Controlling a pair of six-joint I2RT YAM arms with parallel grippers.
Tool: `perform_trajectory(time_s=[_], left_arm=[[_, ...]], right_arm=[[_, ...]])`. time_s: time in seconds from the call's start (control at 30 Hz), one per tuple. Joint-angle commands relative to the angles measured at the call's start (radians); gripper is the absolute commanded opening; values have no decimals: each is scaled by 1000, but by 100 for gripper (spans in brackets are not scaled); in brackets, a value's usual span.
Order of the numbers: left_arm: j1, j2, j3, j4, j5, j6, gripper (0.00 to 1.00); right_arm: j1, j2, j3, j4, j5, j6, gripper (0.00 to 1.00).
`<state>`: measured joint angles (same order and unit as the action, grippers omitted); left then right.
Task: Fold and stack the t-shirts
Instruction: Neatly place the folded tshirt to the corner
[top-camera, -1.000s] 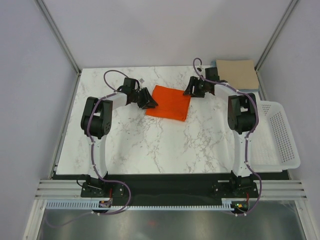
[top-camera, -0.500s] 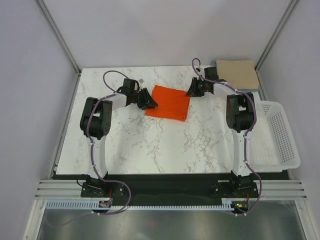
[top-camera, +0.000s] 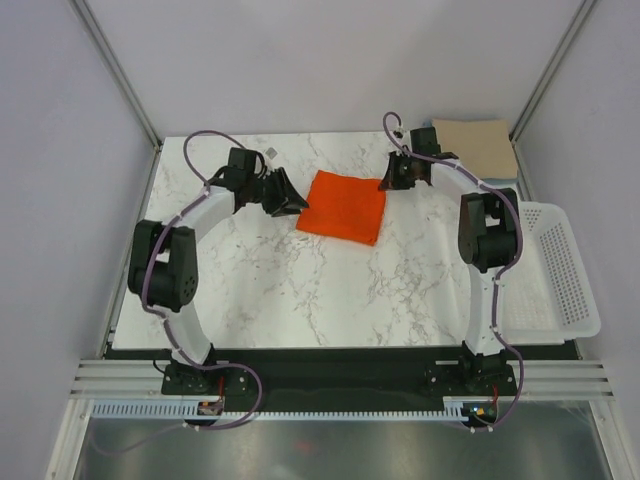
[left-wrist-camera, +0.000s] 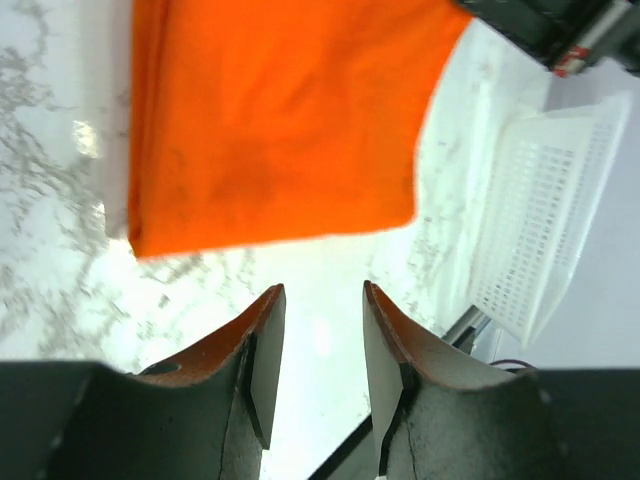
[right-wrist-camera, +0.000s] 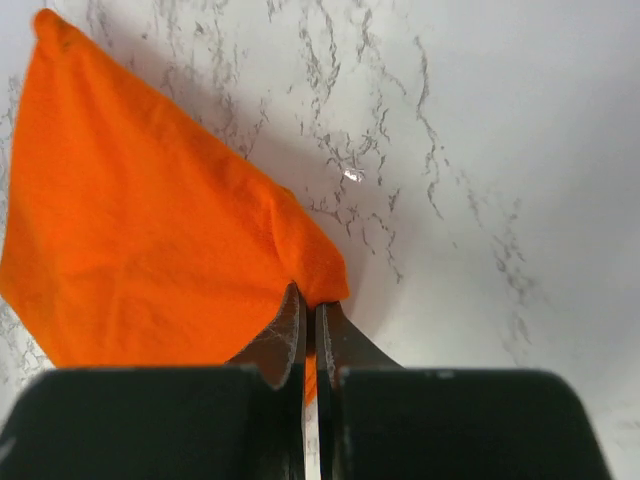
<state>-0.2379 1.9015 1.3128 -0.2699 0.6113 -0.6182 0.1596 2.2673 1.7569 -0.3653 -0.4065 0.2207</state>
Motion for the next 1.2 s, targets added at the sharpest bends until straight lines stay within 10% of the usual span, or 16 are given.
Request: perform_trajectory(time_s=[0.0,0.67,1.17], left_arm=[[3,-176,-4,-81,33,60,45],[-3,-374,-236,-120,86,212,45],[-37,-401,-234,-118,99,210,45]], right_arm=[[-2,-170,-8,-18,127,-109,0],[-12,-371,46,-18,558,-573,0],[-144,-347,217,-80,500,-601,0]])
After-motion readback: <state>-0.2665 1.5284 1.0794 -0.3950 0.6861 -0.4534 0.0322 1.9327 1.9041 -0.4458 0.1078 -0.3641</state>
